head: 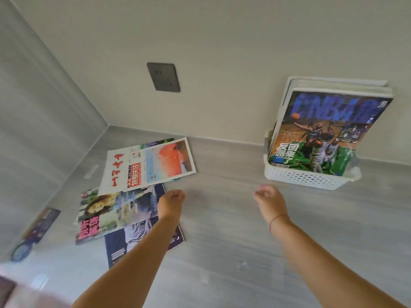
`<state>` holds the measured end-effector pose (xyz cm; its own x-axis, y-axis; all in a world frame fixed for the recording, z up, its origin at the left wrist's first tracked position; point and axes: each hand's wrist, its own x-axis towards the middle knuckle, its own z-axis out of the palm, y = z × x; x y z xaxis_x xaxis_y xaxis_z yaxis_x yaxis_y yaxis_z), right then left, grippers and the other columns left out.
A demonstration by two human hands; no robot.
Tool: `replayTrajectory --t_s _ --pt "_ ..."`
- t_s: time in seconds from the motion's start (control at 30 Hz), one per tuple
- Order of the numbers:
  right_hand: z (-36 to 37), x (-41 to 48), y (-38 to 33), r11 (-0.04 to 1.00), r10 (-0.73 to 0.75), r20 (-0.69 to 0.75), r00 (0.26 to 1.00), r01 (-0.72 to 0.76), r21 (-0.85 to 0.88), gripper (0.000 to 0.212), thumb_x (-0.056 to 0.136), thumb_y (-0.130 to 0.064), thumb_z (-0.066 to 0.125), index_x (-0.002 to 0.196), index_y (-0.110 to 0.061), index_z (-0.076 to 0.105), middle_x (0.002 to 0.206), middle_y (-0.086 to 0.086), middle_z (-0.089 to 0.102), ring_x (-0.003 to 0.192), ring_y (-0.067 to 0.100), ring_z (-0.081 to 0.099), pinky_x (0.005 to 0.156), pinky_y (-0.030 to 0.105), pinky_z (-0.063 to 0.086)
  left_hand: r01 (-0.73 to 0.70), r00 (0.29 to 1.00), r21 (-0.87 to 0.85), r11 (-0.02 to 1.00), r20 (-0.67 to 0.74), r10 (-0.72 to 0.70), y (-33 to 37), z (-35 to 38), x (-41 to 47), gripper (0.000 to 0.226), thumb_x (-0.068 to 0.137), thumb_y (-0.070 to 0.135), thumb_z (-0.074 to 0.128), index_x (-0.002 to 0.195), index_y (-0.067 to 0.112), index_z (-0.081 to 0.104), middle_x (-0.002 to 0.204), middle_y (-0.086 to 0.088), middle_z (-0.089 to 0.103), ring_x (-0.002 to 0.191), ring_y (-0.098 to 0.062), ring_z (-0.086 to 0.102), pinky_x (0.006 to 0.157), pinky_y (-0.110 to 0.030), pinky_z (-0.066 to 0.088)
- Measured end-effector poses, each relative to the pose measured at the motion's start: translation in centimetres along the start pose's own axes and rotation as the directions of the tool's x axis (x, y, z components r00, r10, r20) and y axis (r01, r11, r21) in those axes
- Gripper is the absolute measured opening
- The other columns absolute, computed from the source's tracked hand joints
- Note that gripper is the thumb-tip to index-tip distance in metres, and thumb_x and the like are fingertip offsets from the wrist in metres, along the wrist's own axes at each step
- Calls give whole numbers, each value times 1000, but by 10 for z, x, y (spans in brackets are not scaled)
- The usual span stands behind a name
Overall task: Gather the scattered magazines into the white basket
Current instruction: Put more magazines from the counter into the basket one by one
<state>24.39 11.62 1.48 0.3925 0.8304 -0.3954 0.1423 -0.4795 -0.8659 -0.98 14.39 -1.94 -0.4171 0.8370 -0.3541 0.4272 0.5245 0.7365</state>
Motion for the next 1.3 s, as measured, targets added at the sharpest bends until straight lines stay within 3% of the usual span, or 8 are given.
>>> replayTrajectory --t_s 0.1,0.23,0.37,0.43,0.63,0.8,1.0,1.3 --pt "60 -27 10 994 103 209 972 -106 4 27 83 -9 64 108 -1 60 108 19 63 91 24 57 89 40 47 99 987 -32 995 -121 -102 -45 -49 -1 17 87 24 61 91 12 73 89 -12 71 76 -26 61 63 -26 41" --pt "123 -58 7 989 131 430 893 -148 7 32 87 -7 59 116 4 56 103 10 58 95 20 53 77 31 47 227 943 -130 965 -218 -251 -90 -95 0 25 88 23 59 92 4 73 83 -20 70 67 -30 60 53 -23 39" --pt "168 -76 -6 986 131 553 823 -167 15 33 91 -8 53 122 2 52 114 12 57 106 20 52 100 39 42 310 903 -366 877 -174 -392 -122 -123 7 32 89 23 62 115 4 65 112 -16 68 105 -32 64 94 -39 51" --pt "186 -80 -10 984 138 591 794 -178 9 35 92 -10 52 126 -1 50 127 17 54 118 25 51 105 40 38 331 885 -434 838 -164 -435 -133 -133 10 39 87 22 64 121 4 60 114 -18 66 105 -32 63 95 -39 50" --pt "226 -81 -13 984 156 629 761 -174 -33 51 92 -17 53 139 -5 37 138 15 45 129 27 42 109 41 32 369 834 -743 558 1 -551 -149 -156 19 48 87 10 63 129 -4 45 86 -14 58 71 -19 58 53 -19 54" --pt "241 -80 -9 974 203 624 755 -224 -46 49 91 -17 54 137 -7 39 134 16 50 125 27 46 101 41 36 385 836 -855 347 163 -524 -151 -166 24 16 91 18 60 80 8 54 66 -4 48 49 -9 43 35 -13 37" --pt "251 -81 -7 972 217 643 735 -225 -71 39 91 -18 53 130 -13 47 127 11 56 110 21 50 88 36 38 402 837 -877 262 236 -494 -155 -172 33 21 94 21 55 76 10 52 36 4 46 26 -4 35 28 -12 24" --pt "254 -77 -5 970 222 635 740 -231 -70 26 91 -16 53 117 -19 52 115 7 58 111 21 50 90 36 39 411 822 -861 301 208 -530 -135 -175 67 25 91 23 59 68 16 50 49 3 40 22 -3 25 25 -11 16"
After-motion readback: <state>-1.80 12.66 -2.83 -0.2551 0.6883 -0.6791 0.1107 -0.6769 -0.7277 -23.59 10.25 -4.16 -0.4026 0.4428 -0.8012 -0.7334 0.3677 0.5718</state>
